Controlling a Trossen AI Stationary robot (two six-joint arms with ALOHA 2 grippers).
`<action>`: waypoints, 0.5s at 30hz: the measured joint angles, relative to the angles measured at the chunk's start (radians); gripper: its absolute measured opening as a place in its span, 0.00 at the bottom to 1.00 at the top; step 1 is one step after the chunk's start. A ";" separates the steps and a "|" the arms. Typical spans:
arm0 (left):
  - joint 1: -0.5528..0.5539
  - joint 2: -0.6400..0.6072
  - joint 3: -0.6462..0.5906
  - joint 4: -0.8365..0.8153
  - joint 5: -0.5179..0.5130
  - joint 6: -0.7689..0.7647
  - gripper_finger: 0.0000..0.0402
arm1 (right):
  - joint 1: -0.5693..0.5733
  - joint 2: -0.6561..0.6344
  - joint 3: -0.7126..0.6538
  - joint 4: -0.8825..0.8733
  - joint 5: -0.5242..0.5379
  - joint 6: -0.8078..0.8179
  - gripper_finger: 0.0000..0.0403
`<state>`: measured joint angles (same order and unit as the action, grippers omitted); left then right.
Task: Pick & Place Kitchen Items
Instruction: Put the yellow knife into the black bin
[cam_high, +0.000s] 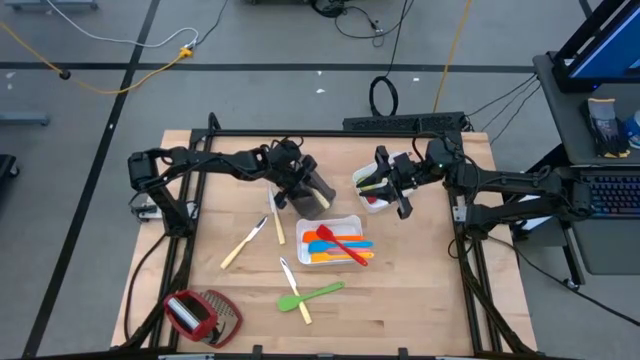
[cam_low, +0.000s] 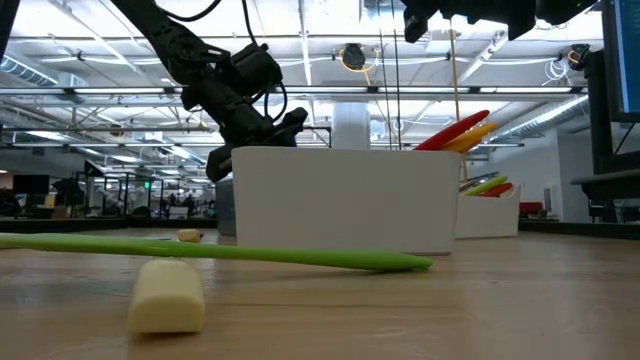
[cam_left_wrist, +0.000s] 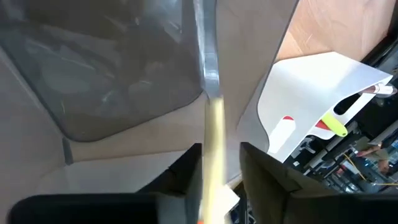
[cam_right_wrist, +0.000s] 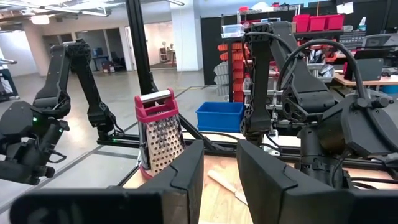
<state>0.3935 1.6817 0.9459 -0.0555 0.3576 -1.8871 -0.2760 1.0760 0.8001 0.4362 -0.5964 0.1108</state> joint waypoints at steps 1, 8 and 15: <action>0.000 0.000 0.000 0.000 0.000 0.001 0.30 | 0.000 0.000 0.000 0.000 0.000 0.000 0.22; 0.000 0.000 0.000 0.020 0.028 0.035 0.45 | 0.000 0.000 0.000 0.000 0.001 0.023 0.22; -0.003 -0.053 0.000 0.095 0.135 0.098 0.48 | 0.000 0.000 0.000 -0.002 0.001 0.030 0.22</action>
<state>0.3904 1.6287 0.9463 0.0395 0.4925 -1.7892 -0.2760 1.0760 0.8001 0.4344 -0.5953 0.1410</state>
